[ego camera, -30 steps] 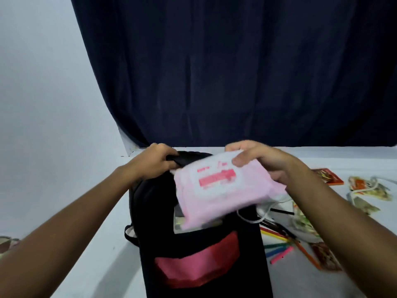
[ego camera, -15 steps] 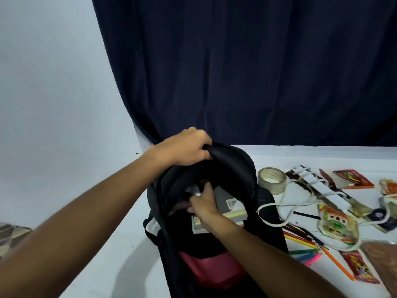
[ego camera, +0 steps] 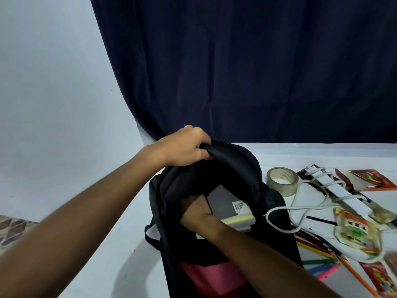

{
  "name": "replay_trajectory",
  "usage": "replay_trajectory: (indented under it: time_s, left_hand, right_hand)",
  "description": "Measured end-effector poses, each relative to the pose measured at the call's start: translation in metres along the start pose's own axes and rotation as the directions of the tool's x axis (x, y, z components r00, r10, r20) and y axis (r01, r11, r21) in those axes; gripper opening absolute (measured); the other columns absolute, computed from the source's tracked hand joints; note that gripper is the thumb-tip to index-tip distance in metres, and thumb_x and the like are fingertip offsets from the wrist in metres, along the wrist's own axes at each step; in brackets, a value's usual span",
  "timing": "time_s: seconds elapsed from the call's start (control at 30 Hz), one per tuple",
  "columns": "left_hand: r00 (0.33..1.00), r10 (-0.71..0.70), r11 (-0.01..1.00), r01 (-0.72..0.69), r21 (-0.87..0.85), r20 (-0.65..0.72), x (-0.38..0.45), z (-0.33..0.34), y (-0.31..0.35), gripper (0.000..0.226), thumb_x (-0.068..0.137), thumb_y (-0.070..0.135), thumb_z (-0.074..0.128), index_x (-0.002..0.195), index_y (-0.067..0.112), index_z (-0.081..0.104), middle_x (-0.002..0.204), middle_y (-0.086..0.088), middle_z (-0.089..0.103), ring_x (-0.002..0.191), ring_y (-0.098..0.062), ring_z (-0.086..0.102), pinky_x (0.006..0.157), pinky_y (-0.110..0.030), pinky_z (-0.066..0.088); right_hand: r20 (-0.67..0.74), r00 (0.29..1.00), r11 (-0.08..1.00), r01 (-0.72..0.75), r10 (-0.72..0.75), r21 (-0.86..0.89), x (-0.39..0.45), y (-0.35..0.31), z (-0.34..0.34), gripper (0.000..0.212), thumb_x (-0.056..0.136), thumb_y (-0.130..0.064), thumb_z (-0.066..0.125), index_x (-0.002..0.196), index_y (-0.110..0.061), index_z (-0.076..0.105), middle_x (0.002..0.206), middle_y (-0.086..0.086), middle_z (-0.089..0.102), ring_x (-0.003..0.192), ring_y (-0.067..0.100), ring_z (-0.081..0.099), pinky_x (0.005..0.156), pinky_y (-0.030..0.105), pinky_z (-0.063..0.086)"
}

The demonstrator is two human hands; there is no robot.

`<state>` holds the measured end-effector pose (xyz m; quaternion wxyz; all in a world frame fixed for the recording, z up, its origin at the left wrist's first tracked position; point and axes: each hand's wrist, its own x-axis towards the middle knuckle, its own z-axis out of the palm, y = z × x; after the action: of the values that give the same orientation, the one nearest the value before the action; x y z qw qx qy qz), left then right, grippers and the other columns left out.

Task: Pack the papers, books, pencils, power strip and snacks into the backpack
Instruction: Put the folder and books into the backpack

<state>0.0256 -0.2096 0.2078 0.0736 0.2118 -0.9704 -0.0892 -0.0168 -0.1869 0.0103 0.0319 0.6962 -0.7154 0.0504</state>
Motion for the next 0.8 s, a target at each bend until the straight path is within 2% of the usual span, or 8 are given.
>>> replay_trajectory:
  time_s: [0.13, 0.23, 0.4, 0.47, 0.57, 0.7, 0.73, 0.8]
  left_hand:
    - [1.0, 0.007, 1.0, -0.007, -0.017, -0.001, 0.001, 0.003, 0.001, 0.011, 0.086, 0.029, 0.062, 0.076, 0.025, 0.063, 0.072, 0.0, 0.065, 0.072, -0.016, 0.061, 0.072, -0.044, 0.053]
    - [1.0, 0.006, 1.0, -0.006, -0.007, -0.006, 0.0, 0.004, 0.004, 0.009, 0.086, 0.028, 0.062, 0.08, 0.022, 0.066, 0.073, 0.0, 0.066, 0.072, -0.017, 0.061, 0.072, -0.044, 0.053]
    - [1.0, 0.002, 1.0, -0.002, 0.01, -0.006, -0.007, 0.005, 0.009, 0.012, 0.086, 0.026, 0.063, 0.08, 0.016, 0.066, 0.071, -0.001, 0.065, 0.072, -0.018, 0.061, 0.071, -0.042, 0.052]
    - [1.0, -0.007, 1.0, 0.007, 0.012, -0.011, -0.012, 0.006, 0.007, 0.012, 0.086, 0.028, 0.062, 0.084, 0.017, 0.067, 0.074, -0.001, 0.066, 0.074, -0.018, 0.062, 0.072, -0.043, 0.052]
    - [1.0, -0.018, 1.0, 0.018, -0.015, -0.018, -0.017, 0.007, 0.001, 0.012, 0.085, 0.029, 0.062, 0.084, 0.018, 0.068, 0.076, 0.0, 0.067, 0.075, -0.017, 0.063, 0.072, -0.043, 0.052]
    - [0.999, -0.027, 0.999, 0.025, -0.038, -0.035, -0.015, 0.009, -0.002, 0.021, 0.085, 0.025, 0.064, 0.067, 0.035, 0.058, 0.07, 0.001, 0.064, 0.072, -0.017, 0.061, 0.071, -0.041, 0.051]
    - [0.999, -0.037, 0.999, 0.035, -0.033, -0.035, -0.015, 0.01, -0.001, 0.02, 0.084, 0.027, 0.064, 0.067, 0.035, 0.057, 0.07, 0.001, 0.064, 0.072, -0.017, 0.06, 0.071, -0.041, 0.051]
    - [0.999, -0.034, 0.999, 0.033, -0.031, -0.033, -0.014, 0.013, -0.001, 0.011, 0.079, 0.033, 0.059, 0.073, 0.026, 0.065, 0.071, 0.001, 0.065, 0.073, -0.017, 0.061, 0.071, -0.042, 0.051]
  right_hand:
    - [-0.11, 0.984, 0.989, 0.144, -0.141, 0.024, -0.016, 0.015, -0.009, 0.046, 0.054, -0.034, 0.082, 0.09, -0.009, 0.071, 0.085, 0.012, 0.071, 0.073, 0.026, 0.068, 0.059, 0.021, 0.047]
    - [0.02, 0.979, 0.979, 0.202, -0.201, -0.037, -0.018, 0.01, 0.0, 0.041, 0.08, -0.034, 0.062, 0.113, -0.009, 0.065, 0.114, 0.014, 0.065, 0.103, 0.03, 0.061, 0.082, 0.033, 0.046]
    - [0.259, 0.964, 0.985, 0.105, -0.067, -0.135, -0.001, 0.011, 0.003, 0.048, 0.097, -0.025, 0.043, 0.143, -0.012, 0.039, 0.15, 0.015, 0.036, 0.135, 0.033, 0.035, 0.107, 0.047, 0.032]
    - [0.34, 0.938, 0.979, 0.123, -0.061, -0.162, -0.004, 0.006, -0.006, 0.052, 0.097, -0.027, 0.044, 0.146, -0.012, 0.034, 0.153, 0.014, 0.03, 0.138, 0.034, 0.029, 0.112, 0.05, 0.025]
    - [0.393, 0.893, 0.975, 0.216, -0.219, 0.052, -0.03, -0.008, -0.05, 0.041, 0.091, -0.024, 0.054, 0.13, -0.01, 0.055, 0.134, 0.014, 0.054, 0.122, 0.032, 0.051, 0.102, 0.042, 0.041]
    - [0.35, 0.702, 0.647, 0.205, -0.62, 0.735, -0.083, 0.017, -0.148, 0.038, 0.087, -0.013, 0.067, 0.124, -0.007, 0.063, 0.095, -0.013, 0.071, 0.093, -0.002, 0.062, 0.086, 0.017, 0.045]
    - [0.311, 0.662, 0.518, 0.138, -0.682, 0.844, -0.094, 0.035, -0.172, 0.036, 0.087, -0.005, 0.064, 0.123, 0.0, 0.061, 0.094, -0.013, 0.072, 0.095, 0.001, 0.064, 0.091, 0.022, 0.048]
    - [0.154, 0.719, 0.246, 0.024, -0.678, 0.969, -0.109, 0.083, -0.202, 0.032, 0.087, 0.005, 0.054, 0.117, 0.006, 0.062, 0.107, 0.007, 0.072, 0.106, 0.028, 0.064, 0.09, 0.037, 0.052]
